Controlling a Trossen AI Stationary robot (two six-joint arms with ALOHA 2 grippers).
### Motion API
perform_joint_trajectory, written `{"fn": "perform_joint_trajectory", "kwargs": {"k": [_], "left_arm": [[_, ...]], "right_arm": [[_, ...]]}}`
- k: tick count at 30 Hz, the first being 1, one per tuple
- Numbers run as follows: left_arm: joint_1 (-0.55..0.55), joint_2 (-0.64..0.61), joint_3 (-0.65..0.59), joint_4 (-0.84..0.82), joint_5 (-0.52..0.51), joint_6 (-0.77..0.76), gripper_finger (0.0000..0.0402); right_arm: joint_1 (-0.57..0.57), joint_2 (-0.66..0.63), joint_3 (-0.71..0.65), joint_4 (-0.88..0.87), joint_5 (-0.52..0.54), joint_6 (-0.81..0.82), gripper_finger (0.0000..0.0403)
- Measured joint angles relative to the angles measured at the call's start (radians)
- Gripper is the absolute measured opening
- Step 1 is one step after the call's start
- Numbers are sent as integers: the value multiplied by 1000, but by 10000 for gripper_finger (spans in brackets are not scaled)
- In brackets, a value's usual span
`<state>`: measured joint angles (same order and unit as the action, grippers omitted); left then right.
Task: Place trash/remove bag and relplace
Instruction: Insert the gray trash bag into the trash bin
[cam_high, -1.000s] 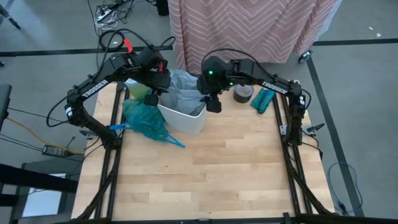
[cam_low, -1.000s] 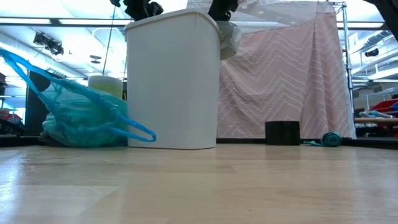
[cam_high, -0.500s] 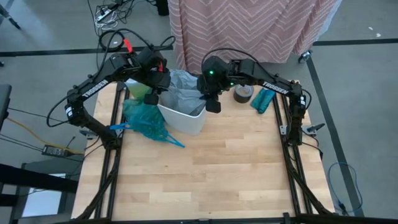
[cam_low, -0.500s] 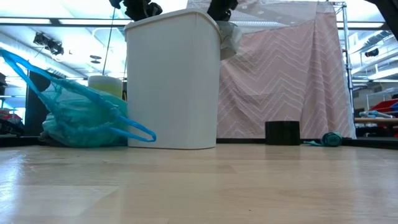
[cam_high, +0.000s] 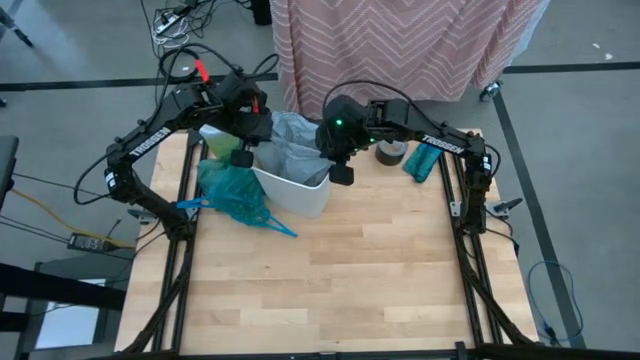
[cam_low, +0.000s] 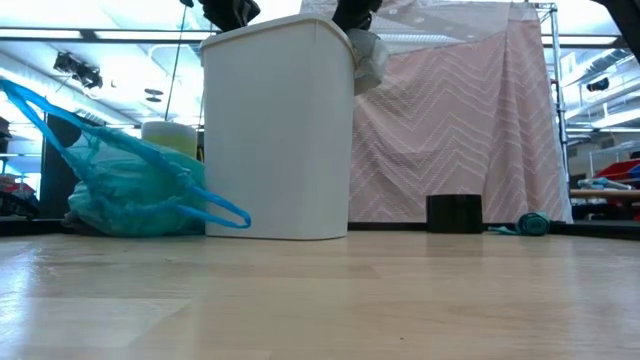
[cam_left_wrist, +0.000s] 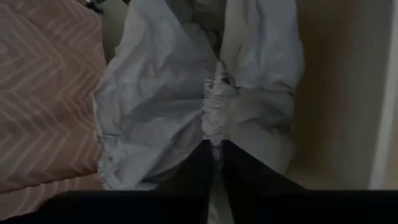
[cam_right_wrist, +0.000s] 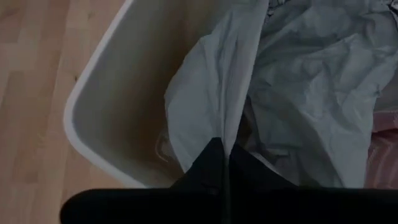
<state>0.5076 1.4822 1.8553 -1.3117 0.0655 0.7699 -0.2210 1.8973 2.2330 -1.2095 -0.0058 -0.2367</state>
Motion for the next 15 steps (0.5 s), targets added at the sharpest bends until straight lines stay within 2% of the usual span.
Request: {"fn": "perform_joint_trajectory", "kwargs": {"k": [4,9,15], "left_arm": [[0,0,-10,4,27,0,7],[0,1,-10,41,-12,1,17],[-14,1,-2,-24,-87,-18,5]], "right_arm": [[12,0,0,0,13,0,1],[23,0,0,1,14,0,0],[40,-4,0,6,66,1,0]]}}
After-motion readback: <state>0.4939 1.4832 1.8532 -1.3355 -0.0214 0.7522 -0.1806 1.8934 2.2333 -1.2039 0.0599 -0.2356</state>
